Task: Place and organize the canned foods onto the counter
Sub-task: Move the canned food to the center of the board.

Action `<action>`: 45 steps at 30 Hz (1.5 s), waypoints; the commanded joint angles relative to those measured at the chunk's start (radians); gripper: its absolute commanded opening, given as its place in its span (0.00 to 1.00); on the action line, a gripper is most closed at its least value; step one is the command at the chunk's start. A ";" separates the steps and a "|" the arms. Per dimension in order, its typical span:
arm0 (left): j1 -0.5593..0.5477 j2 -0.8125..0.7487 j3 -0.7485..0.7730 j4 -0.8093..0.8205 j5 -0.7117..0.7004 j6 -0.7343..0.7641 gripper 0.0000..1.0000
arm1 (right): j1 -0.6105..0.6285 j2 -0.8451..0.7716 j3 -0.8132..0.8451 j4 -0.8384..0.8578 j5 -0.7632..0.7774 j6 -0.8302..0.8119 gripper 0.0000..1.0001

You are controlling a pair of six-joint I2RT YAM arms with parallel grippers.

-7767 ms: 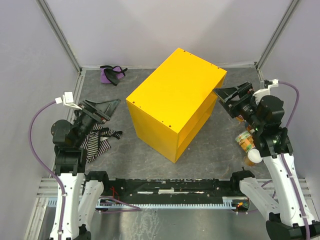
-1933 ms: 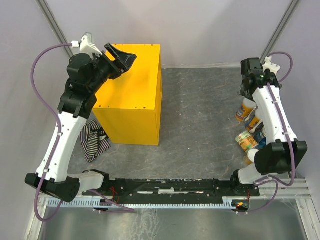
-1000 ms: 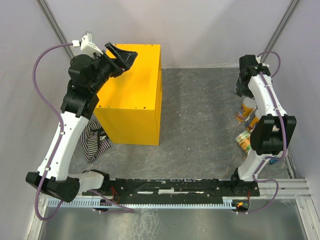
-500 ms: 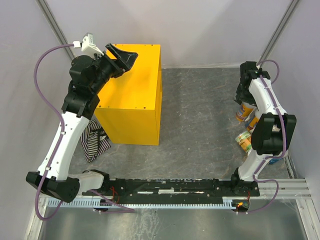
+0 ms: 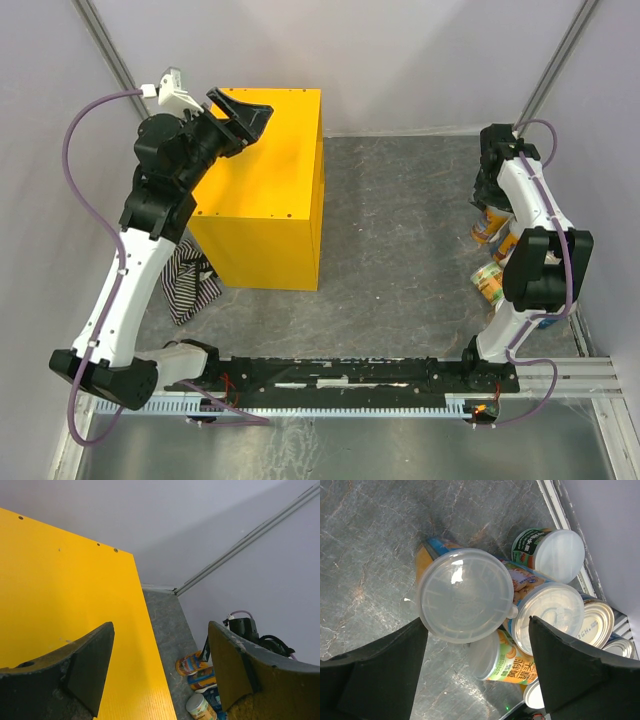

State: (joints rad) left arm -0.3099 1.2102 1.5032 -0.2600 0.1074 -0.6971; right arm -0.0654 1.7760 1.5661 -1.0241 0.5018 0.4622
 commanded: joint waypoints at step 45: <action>-0.004 -0.062 -0.047 0.071 -0.009 -0.005 0.81 | 0.010 -0.061 0.145 -0.005 -0.067 -0.051 0.85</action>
State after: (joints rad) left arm -0.3099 1.1465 1.4258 -0.2554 0.0830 -0.6979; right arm -0.0540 1.7287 1.6127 -1.0180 0.3798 0.4065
